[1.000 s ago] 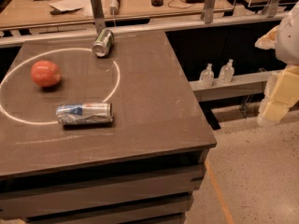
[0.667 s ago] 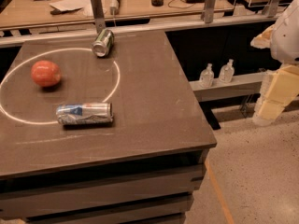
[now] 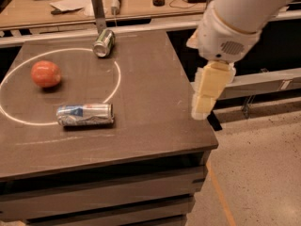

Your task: Move redbull can near apple

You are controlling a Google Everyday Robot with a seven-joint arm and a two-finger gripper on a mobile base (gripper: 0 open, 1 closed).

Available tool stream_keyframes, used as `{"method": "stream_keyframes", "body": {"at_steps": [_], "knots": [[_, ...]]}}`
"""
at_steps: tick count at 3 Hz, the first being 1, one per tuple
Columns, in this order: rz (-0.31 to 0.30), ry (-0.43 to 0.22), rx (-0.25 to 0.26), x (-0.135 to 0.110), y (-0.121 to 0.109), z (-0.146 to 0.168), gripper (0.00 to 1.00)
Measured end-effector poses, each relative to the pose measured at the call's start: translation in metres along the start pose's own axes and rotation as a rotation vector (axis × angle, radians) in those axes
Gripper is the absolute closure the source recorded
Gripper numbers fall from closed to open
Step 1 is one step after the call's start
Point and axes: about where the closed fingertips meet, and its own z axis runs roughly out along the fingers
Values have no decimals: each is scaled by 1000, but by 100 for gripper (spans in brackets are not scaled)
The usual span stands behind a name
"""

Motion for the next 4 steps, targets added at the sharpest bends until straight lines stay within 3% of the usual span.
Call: {"method": "stream_keyframes", "body": {"at_steps": [1,2,3,4], "knots": [[-86,-33,-39,-62,-1,26,0],[-145,-52,-75,-110,10,48,0],[-174,-22,-114,-147,22,89,0],[-163,-2,-145,-161,27,120,0]]}}
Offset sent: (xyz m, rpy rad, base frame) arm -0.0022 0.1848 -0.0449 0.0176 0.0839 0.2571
